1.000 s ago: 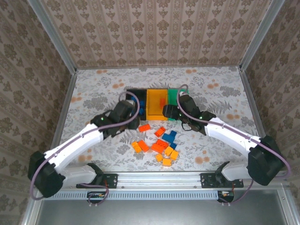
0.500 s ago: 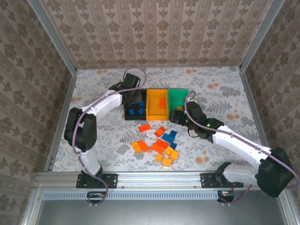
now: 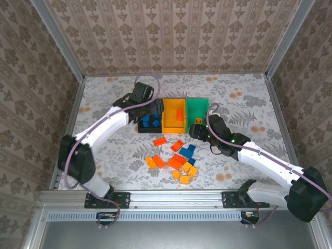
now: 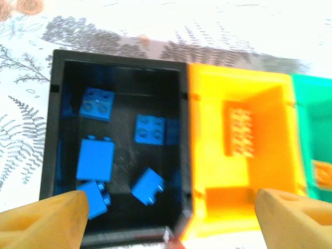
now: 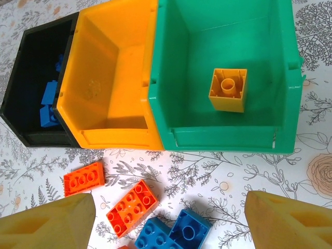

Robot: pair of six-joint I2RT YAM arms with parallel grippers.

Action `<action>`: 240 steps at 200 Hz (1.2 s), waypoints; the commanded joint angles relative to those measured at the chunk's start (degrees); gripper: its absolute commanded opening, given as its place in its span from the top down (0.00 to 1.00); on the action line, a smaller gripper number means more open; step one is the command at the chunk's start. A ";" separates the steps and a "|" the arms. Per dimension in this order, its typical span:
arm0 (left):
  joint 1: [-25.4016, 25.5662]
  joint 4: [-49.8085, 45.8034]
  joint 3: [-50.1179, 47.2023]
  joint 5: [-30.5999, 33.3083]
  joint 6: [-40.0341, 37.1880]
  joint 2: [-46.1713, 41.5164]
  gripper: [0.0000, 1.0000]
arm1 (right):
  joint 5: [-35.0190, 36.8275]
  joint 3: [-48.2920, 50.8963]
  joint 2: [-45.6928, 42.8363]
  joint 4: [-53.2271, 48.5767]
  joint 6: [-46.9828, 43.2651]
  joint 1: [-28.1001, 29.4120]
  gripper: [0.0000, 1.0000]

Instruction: Sort the legos into containers by color

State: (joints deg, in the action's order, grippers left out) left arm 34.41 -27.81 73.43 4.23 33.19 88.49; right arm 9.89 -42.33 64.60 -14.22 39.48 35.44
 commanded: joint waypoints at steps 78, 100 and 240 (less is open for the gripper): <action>8.62 -1.43 -32.47 -2.00 9.69 -28.10 0.00 | -5.77 5.14 1.05 -8.58 -0.71 4.26 0.26; 9.61 0.79 -37.18 -3.26 11.60 -28.28 0.00 | -5.29 6.58 1.19 -9.69 -0.33 6.42 0.26; 14.54 -3.00 -40.83 -3.53 12.12 -16.06 0.40 | -1.11 8.40 -1.23 -10.22 1.03 7.79 0.26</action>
State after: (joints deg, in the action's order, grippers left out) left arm 48.58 -26.57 33.32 -0.75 45.47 69.80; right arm 7.07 -34.28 64.42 -22.61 39.92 42.81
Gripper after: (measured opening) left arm 0.629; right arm 0.743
